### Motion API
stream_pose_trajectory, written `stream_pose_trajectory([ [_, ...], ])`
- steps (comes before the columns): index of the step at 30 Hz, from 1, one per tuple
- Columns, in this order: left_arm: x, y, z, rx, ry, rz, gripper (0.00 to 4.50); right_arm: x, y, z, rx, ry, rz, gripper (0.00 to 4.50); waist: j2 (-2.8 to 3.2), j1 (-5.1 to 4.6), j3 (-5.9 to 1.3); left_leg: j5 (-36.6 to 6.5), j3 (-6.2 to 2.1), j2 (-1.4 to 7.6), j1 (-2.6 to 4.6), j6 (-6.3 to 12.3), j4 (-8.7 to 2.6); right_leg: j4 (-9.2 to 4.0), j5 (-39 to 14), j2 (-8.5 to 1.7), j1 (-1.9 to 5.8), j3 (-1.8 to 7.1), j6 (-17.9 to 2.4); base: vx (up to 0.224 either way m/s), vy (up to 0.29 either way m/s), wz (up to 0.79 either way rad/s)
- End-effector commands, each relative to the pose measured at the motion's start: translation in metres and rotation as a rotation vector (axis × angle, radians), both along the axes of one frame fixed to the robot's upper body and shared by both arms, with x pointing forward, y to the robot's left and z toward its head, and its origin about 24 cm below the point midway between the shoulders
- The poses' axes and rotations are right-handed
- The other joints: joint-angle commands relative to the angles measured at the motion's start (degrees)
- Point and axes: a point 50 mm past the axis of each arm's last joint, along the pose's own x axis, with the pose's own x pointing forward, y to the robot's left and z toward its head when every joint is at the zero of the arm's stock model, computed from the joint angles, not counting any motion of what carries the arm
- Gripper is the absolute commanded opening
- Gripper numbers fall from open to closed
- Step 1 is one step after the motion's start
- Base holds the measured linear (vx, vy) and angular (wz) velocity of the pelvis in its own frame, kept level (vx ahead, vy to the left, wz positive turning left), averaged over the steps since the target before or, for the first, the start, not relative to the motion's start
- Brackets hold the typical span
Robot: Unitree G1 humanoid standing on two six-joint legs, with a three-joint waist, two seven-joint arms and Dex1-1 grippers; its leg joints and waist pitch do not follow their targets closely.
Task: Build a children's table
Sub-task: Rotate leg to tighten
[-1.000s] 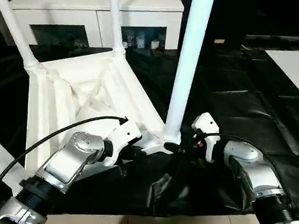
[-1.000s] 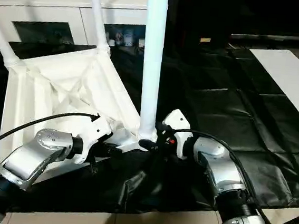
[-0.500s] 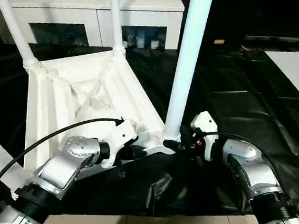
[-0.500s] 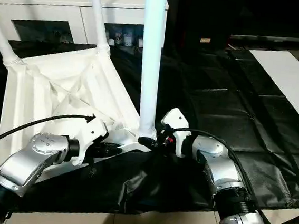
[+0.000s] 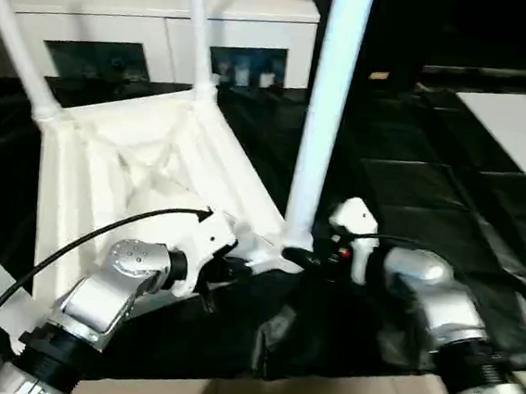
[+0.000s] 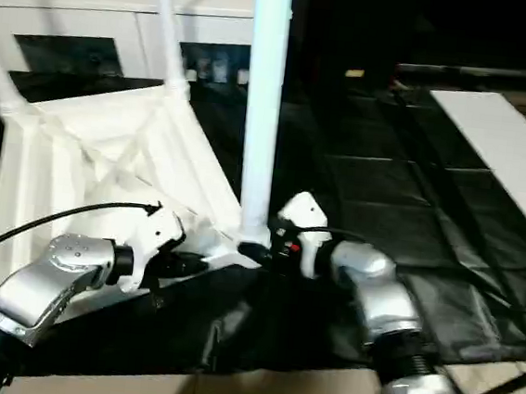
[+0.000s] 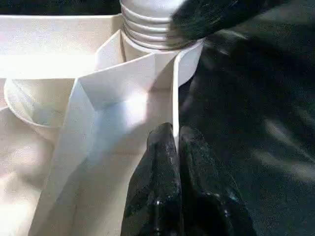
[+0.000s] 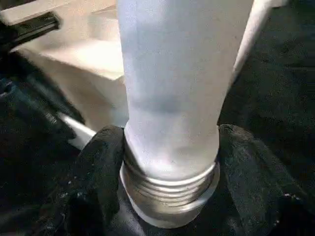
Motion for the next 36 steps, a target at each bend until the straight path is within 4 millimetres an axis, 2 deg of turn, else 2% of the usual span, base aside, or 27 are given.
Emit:
stream_pose_trajectory([
  [1, -0.011, -0.003, -0.026, 0.052, 0.119, 0.02, 0.0, 0.008, -0.006, -0.002, -0.016, -0.026, -0.193, 2.72, -0.3, 0.19, -2.42, -11.31, -0.4, 1.09, 0.21, 0.76, -4.59, -5.49, -15.72, -3.93, 1.87, 2.27, -10.59, 0.0, 0.0, 0.0],
  [2, -0.007, -0.008, -0.026, 0.054, 0.119, 0.038, 0.0, 0.007, 0.0, -0.006, -0.016, -0.022, -0.242, 2.71, -0.59, 0.09, -2.48, -12.07, -0.65, 1.08, 0.04, -0.22, -4.84, -5.55, -16.98, -3.98, 2.18, 2.19, -9.7, 0.0, 0.0, 0.0],
  [3, -0.004, -0.014, -0.026, 0.061, 0.114, 0.057, 0.0, 0.007, 0.005, -0.01, -0.03, -0.027, -0.301, 2.71, -0.62, 0.07, -2.42, -13.01, -0.52, 1.08, 0.33, -0.55, -4.83, -5.77, -17.48, -3.92, 1.73, 2.32, -9.51, 0.0, 0.0, 0.0],
  [5, 0.0, -0.019, -0.027, 0.072, 0.115, 0.081, 0.0, 0.008, 0.009, -0.013, -0.049, -0.024, -0.343, 2.7, -0.42, 0.19, -2.49, -13.84, -0.63, 1.04, 0.36, -0.67, -4.84, -5.75, -17.6, -3.96, 1.77, 2.39, -9.37, 0.0, 0.0, 0.0],
  [6, 0.008, -0.027, -0.027, 0.089, 0.113, 0.128, 0.0, 0.009, 0.017, -0.018, -0.051, -0.003, -0.418, 2.7, -0.41, 0.16, -2.38, -14.03, -0.47, 0.99, 0.47, -0.73, -4.81, -5.96, -17.72, -3.85, 1.51, 2.46, -9.29, 0.0, 0.0, 0.0],
  [7, 0.014, -0.034, -0.028, 0.105, 0.108, 0.162, 0.0, 0.012, 0.021, -0.021, -0.054, 0.009, -0.502, 2.7, -0.47, 0.21, -2.26, -15.02, -0.43, 0.9, 0.85, -1.31, -4.78, -6.19, -18.95, -3.94, 1.3, 2.54, -9.38, 0.0, 0.0, 0.0],
  [9, 0.019, -0.04, -0.028, 0.114, 0.104, 0.192, 0.0, 0.014, 0.026, -0.023, -0.051, 0.022, -0.564, 2.7, -0.41, 0.1, -2.16, -17.24, -0.62, 0.67, 1.09, -1.99, -4.96, -6.49, -21.68, -3.91, 1.13, 2.49, -8.45, 0.0, 0.0, 0.0],
  [10, 0.023, -0.044, -0.029, 0.119, 0.1, 0.215, 0.0, 0.015, 0.034, -0.023, -0.033, 0.036, -0.587, 2.7, -0.26, 0.14, -2.19, -17.76, -0.78, 0.8, 1.09, -2.09, -5.04, -6.4, -21.66, -3.99, 1.27, 2.47, -8.25, 0.0, 0.0, 0.0],
  [12, 0.027, -0.048, -0.03, 0.128, 0.098, 0.239, 0.0, 0.016, 0.049, -0.017, 0.024, 0.031, -0.559, 2.7, -0.3, 0.02, -2.12, -19.81, -0.72, 0.64, 1.35, -1.9, -5.08, -6.8, -22.86, -3.88, 0.94, 2.46, -7.61, 0.0, 0.0, 0.0],
  [13, 0.028, -0.049, -0.03, 0.129, 0.098, 0.24, 0.0, 0.016, 0.051, -0.015, 0.039, 0.024, -0.547, 2.7, -0.38, 0.22, -2.28, -19.27, -0.89, 0.75, 1.28, -1.77, -5.23, -6.71, -21.65, -3.93, 1.21, 2.47, -7.47, 0.0, 0.0, 0.0],
  [15, 0.029, -0.048, -0.03, 0.132, 0.099, 0.246, 0.0, 0.016, 0.055, -0.006, 0.088, -0.019, -0.517, 3.25, -0.37, 0.38, -2.5, -16.42, -0.79, 0.89, 0.83, -1.07, -5.27, -6.26, -16.0, -3.91, 1.56, 2.6, -8.31, 0.0, 0.0, 0.0],
  [18, 0.03, -0.043, -0.029, 0.131, 0.102, 0.233, 0.0, 0.019, 0.047, 0.002, 0.097, -0.063, -0.523, 3.48, -0.31, 0.44, -2.55, -14.8, -0.73, 0.85, 0.55, -0.47, -5.24, -5.96, -12.7, -3.93, 1.91, 2.51, -9.4, 0.0, 0.0, 0.0],
  [22, 0.029, -0.038, -0.028, 0.121, 0.098, 0.191, 0.0, 0.022, 0.037, 0.007, 0.101, -0.08, -0.514, 3.72, -0.3, 0.35, -2.51, -15.11, -0.76, 0.86, 0.51, -0.13, -5.3, -6.12, -13.68, -4.03, 1.99, 2.51, -9.68, 0.0, 0.0, 0.0],
  [24, 0.025, -0.033, -0.027, 0.119, 0.094, 0.118, 0.0, 0.021, 0.028, 0.011, 0.083, -0.089, -0.429, 3.72, -0.24, 0.52, -2.6, -14.13, -0.82, 1.04, 0.45, 0.22, -5.34, -5.91, -12.06, -3.98, 2.26, 2.49, -9.65, 0.0, 0.0, 0.0],
  [26, 0.014, -0.024, -0.028, 0.145, 0.14, 0.027, 0.0, 0.012, 0.015, 0.016, 0.058, -0.077, -0.23, 3.72, -0.16, 0.52, -2.86, -11.15, -0.82, 1.19, 0.15, 1.42, -5.14, -5.37, -6.16, -3.97, 2.8, 2.42, -10.61, 0.0, 0.0, 0.0],
  [27, 0.01, -0.022, -0.029, 0.151, 0.154, 0.004, 0.0, 0.009, 0.013, 0.016, 0.047, -0.073, -0.174, 3.72, -0.16, 0.6, -2.78, -10.32, -0.66, 1.25, 0.22, 2.05, -5.03, -5.29, -4.25, -3.83, 2.67, 2.38, -11.34, 0.0, 0.0, 0.0],
  [28, 0.008, -0.02, -0.028, 0.154, 0.158, -0.023, 0.0, 0.006, 0.01, 0.017, 0.049, -0.064, -0.14, 3.72, 0.08, 0.69, -2.8, -10.11, -0.69, 1.24, 0.26, 2.16, -5.02, -5.22, -3.75, -3.89, 2.78, 2.35, -11.77, 0.0, 0.0, 0.0],
  [29, 0.004, -0.017, -0.027, 0.151, 0.168, -0.054, 0.0, 0.002, 0.004, 0.02, 0.037, -0.069, -0.086, 3.72, -0.07, 0.61, -2.81, -9.85, -0.61, 1.22, 0.21, 2.5, -4.96, -5.22, -2.92, -3.85, 2.85, 2.34, -12.45, 0.0, 0.0, 0.0],
  [33, 0.0, -0.013, -0.023, 0.137, 0.163, -0.115, 0.0, -0.007, -0.007, 0.024, 0.005, -0.078, 0.017, 3.72, 0.16, 0.94, -2.85, -9.39, -0.46, 1.37, 0.54, 2.49, -4.92, -5.08, -1.7, -3.85, 2.75, 2.27, -13.94, 0.0, 0.0, 0.0],
  [36, -0.005, -0.006, -0.013, 0.108, 0.149, -0.188, 0.0, -0.023, -0.017, 0.025, -0.031, -0.035, 0.186, 3.72, 0.29, 1.21, -2.89, -9.66, -0.57, 1.46, 0.5, 2.62, -4.95, -4.93, -1.13, -3.85, 3.05, 2.3, -13.95, 0.0, 0.0, 0.0],
])
